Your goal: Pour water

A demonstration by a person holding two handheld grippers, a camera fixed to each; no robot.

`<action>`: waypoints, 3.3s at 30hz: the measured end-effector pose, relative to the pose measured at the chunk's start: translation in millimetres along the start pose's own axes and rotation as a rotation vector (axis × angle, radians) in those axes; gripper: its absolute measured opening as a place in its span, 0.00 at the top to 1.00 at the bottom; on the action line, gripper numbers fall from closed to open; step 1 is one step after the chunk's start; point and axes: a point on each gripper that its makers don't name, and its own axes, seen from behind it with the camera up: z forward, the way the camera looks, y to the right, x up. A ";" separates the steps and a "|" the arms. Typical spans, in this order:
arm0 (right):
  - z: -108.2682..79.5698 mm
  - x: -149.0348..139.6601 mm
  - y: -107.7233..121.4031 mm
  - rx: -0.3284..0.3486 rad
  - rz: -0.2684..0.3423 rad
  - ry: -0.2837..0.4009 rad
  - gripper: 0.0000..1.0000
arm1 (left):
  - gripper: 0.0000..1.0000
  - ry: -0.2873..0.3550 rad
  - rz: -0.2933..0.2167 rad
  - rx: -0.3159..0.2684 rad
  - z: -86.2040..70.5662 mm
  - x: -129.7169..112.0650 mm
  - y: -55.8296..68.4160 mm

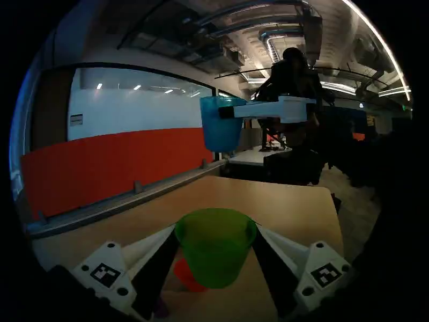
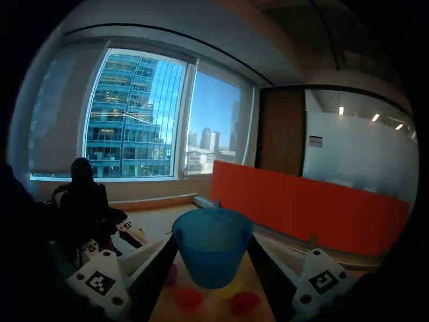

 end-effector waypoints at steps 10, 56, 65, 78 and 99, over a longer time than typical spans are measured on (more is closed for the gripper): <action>-11.5 -24.1 16.9 -0.027 0.014 -0.031 0.11 | 0.12 -0.036 -0.008 0.006 -4.7 -15.2 -0.2; -3.7 -169.0 11.2 0.093 0.010 -0.349 0.10 | 0.13 -0.367 -0.001 -0.082 -7.5 -127.2 13.3; 0.9 -192.4 9.7 0.115 0.015 -0.394 0.10 | 0.12 -0.402 -0.012 -0.095 -5.1 -144.1 14.2; 4.9 -209.3 8.0 0.127 0.016 -0.424 0.10 | 0.12 -0.401 -0.033 -0.082 1.2 -154.7 5.2; 5.4 -223.4 9.3 0.111 0.029 -0.447 0.10 | 0.12 -0.414 -0.031 -0.074 4.3 -175.5 0.5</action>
